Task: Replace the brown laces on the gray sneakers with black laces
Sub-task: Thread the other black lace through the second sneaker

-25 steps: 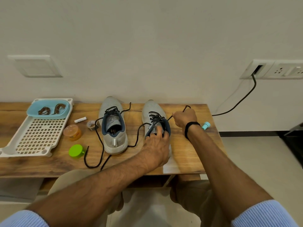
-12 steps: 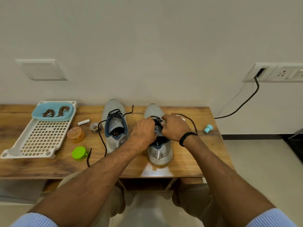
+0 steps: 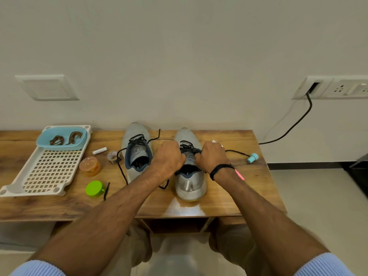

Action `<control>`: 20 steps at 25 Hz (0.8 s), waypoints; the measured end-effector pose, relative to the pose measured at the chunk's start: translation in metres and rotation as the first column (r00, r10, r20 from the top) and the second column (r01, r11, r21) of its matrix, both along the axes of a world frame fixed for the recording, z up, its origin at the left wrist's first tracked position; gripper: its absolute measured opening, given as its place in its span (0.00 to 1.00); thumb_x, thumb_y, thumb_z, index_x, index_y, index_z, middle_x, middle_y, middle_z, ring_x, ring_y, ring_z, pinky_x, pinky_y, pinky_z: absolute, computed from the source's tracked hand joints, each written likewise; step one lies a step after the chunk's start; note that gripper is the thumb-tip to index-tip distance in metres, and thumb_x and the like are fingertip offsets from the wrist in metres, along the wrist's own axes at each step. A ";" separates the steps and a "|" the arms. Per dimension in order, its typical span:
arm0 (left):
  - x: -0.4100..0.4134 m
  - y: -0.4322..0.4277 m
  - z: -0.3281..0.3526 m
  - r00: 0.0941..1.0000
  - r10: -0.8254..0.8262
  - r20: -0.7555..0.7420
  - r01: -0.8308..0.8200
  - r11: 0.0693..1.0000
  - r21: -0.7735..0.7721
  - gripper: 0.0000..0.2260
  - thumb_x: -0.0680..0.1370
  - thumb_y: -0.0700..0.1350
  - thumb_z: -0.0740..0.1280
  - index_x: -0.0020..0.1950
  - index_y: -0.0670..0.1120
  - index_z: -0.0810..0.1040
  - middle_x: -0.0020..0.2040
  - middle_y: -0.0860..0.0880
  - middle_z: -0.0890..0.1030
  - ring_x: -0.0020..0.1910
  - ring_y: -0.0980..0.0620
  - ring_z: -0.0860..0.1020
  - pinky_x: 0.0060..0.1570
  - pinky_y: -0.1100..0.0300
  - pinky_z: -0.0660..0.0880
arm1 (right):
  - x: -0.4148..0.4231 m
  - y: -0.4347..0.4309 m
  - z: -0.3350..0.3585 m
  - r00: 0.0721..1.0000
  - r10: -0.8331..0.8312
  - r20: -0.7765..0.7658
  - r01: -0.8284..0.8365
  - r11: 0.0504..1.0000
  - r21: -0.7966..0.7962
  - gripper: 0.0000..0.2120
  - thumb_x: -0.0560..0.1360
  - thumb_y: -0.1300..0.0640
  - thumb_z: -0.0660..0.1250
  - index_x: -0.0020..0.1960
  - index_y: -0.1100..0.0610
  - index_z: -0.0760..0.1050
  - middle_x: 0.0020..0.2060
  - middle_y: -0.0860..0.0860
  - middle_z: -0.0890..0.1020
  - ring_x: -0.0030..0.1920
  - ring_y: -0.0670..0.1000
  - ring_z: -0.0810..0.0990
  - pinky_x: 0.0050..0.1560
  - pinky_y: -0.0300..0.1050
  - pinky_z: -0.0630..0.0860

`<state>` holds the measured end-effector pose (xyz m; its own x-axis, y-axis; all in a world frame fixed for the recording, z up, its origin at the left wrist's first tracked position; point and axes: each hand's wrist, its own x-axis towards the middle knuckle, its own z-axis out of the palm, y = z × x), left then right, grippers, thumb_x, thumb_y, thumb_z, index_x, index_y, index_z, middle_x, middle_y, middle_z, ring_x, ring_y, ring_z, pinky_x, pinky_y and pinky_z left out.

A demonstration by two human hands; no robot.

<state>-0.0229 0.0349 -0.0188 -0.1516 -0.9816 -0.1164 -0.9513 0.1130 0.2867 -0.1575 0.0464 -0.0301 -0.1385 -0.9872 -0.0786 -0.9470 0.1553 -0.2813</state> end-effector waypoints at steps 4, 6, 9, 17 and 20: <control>0.002 -0.003 0.001 1.000 0.012 -0.003 -0.012 1.000 0.016 0.09 0.75 0.43 0.65 0.38 0.43 0.68 0.46 0.39 0.80 0.48 0.41 0.79 0.47 0.53 0.74 | 0.000 -0.001 -0.006 0.998 -0.052 0.018 0.052 0.999 0.003 0.11 0.77 0.56 0.63 0.53 0.64 0.75 0.51 0.61 0.81 0.55 0.60 0.78 0.46 0.47 0.72; 0.007 -0.005 0.002 1.000 0.020 0.003 -0.020 1.000 0.007 0.10 0.75 0.42 0.65 0.36 0.43 0.68 0.43 0.40 0.80 0.44 0.42 0.77 0.44 0.53 0.73 | 0.000 -0.003 -0.008 0.998 -0.035 0.051 0.035 0.999 0.011 0.13 0.77 0.52 0.64 0.49 0.62 0.77 0.45 0.60 0.81 0.51 0.60 0.80 0.40 0.45 0.70; 0.017 -0.007 0.003 0.998 0.052 0.024 -0.053 0.998 0.037 0.16 0.76 0.49 0.67 0.32 0.44 0.68 0.37 0.45 0.79 0.37 0.47 0.75 0.36 0.57 0.71 | -0.007 -0.003 -0.005 0.988 -0.024 0.152 0.013 0.997 0.071 0.20 0.74 0.41 0.68 0.37 0.57 0.75 0.30 0.51 0.76 0.36 0.53 0.78 0.31 0.41 0.66; 0.026 -0.024 0.031 0.920 0.200 -0.339 -0.142 0.972 0.187 0.18 0.76 0.55 0.66 0.41 0.40 0.79 0.36 0.45 0.78 0.35 0.49 0.78 0.37 0.57 0.71 | -0.028 -0.009 0.047 0.840 -0.003 0.543 0.142 0.966 -0.215 0.11 0.77 0.49 0.68 0.45 0.56 0.83 0.38 0.44 0.82 0.41 0.45 0.80 0.43 0.41 0.76; 0.030 -0.021 0.047 0.744 0.270 -0.611 -0.222 0.963 0.155 0.15 0.77 0.50 0.66 0.37 0.40 0.78 0.31 0.46 0.76 0.25 0.54 0.77 0.39 0.55 0.72 | -0.037 -0.005 0.055 0.718 -0.005 0.696 0.189 0.964 -0.188 0.11 0.78 0.50 0.67 0.45 0.57 0.84 0.36 0.48 0.84 0.35 0.47 0.82 0.41 0.47 0.82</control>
